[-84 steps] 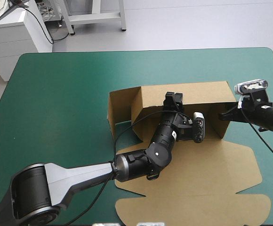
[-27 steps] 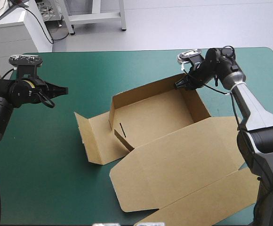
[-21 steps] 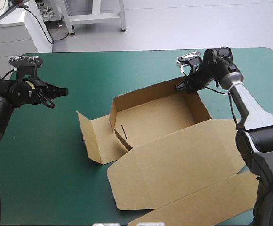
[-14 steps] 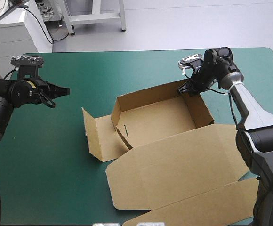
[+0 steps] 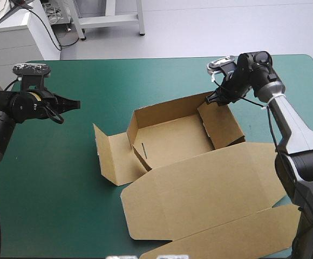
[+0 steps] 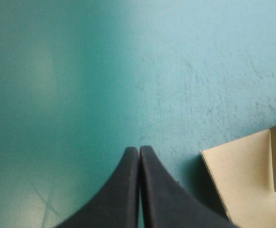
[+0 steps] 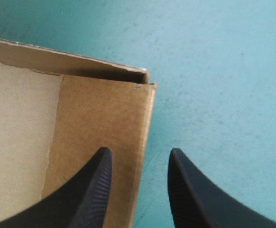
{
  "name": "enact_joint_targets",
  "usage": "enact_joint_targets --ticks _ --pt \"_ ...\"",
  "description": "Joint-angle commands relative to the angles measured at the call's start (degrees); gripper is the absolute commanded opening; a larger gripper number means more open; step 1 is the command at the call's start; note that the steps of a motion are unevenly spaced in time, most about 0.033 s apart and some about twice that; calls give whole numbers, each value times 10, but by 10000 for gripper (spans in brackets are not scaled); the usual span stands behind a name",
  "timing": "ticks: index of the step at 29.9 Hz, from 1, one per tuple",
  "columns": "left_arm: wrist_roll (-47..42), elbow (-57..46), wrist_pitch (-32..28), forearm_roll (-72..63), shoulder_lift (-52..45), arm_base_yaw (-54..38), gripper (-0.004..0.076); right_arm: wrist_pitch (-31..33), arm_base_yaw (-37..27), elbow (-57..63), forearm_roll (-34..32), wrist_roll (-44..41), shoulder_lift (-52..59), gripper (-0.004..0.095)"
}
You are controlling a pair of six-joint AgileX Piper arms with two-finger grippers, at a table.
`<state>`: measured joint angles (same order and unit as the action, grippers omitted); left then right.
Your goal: Fold the box
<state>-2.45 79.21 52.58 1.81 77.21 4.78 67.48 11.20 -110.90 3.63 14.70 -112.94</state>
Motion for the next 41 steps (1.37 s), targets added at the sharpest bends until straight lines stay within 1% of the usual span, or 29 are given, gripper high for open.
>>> enact_joint_targets --ticks 1,5,7,11,14,17,20,22,27,30,34,41 --pt "0 19 -32 -1 -20 -2 -8 -16 -2 -16 -22 -17 62 401" --pt "2 19 -32 -1 -20 -2 -8 1 -2 -16 -23 -33 79 483" --pt "2 19 -32 -2 -20 -2 -8 12 -2 -16 -26 -33 91 507" --pt "2 19 -32 -3 -20 -2 -8 14 -2 -8 -27 -33 123 515" --pt "2 19 -30 -3 -20 -2 -8 -3 -2 16 -27 -33 162 515" --pt "2 19 -28 -3 -20 -2 -8 -10 -2 43 -44 -33 198 519" --pt "2 19 -26 -2 -20 -2 -8 -13 -2 78 -56 -33 227 560" --pt "2 19 -23 -1 -20 -2 -8 -11 -2 103 -56 -47 242 588" --pt "12 19 -23 -1 -20 -2 -8 -11 -2 152 -57 -34 257 591" --pt "14 19 -24 -3 -20 -2 -8 -21 -2 166 -46 -34 255 590" --pt "16 19 -27 -3 -20 -2 -8 -50 -2 167 -20 -34 246 590" --pt "78 19 -20 -79 -20 -2 -8 -46 -2 167 45 -43 195 590"
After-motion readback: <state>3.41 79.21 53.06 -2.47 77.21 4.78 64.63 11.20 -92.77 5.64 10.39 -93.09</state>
